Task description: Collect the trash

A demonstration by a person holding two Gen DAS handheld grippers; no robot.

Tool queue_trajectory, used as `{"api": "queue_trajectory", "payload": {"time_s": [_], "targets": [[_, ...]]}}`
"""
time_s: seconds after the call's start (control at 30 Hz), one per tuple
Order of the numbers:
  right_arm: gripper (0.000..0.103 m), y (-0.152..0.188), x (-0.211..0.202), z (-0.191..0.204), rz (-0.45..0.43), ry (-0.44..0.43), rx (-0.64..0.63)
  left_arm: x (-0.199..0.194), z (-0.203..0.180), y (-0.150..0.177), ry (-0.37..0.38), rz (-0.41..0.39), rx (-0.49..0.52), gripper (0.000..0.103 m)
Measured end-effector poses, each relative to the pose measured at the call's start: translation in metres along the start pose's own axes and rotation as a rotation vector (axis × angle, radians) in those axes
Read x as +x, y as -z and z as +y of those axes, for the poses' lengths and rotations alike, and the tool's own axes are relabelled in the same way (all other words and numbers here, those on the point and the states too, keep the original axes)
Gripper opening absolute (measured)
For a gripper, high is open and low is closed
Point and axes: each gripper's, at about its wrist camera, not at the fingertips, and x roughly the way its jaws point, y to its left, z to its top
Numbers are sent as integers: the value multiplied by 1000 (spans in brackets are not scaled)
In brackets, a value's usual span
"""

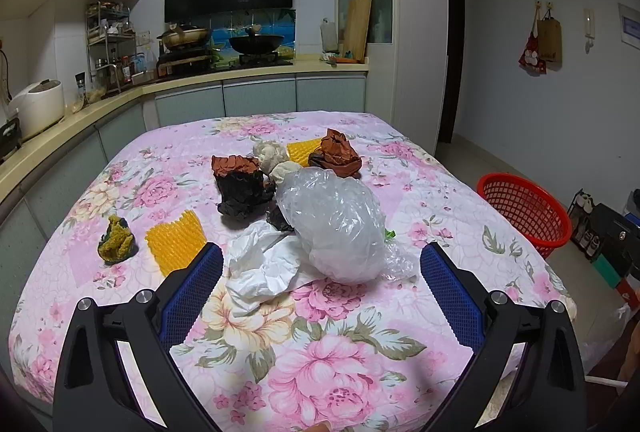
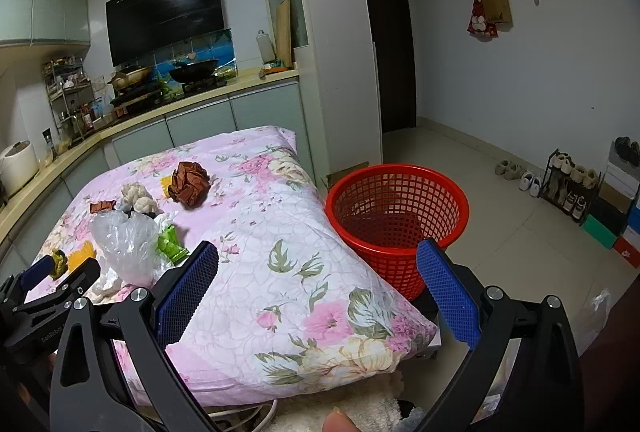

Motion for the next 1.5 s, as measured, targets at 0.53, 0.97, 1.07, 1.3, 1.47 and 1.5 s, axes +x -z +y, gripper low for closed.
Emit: {"api": "queue_trajectory", "payload": {"time_s": [0.53, 0.97, 1.07, 1.3, 1.47, 1.5], "targets": [[96, 2, 3, -2, 14, 2, 6, 1, -3, 1, -2, 13, -3, 96], [96, 3, 4, -2, 18, 3, 7, 5, -3, 2, -3, 21, -7, 96], [96, 4, 4, -2, 17, 4, 6, 5, -3, 2, -3, 21, -7, 96], [96, 4, 4, -2, 18, 4, 7, 5, -3, 2, -3, 22, -8, 96], [96, 4, 4, -2, 20, 3, 6, 6, -2, 3, -1, 25, -10, 96], [96, 3, 4, -2, 19, 3, 6, 6, -3, 4, -1, 26, -9, 96]]}}
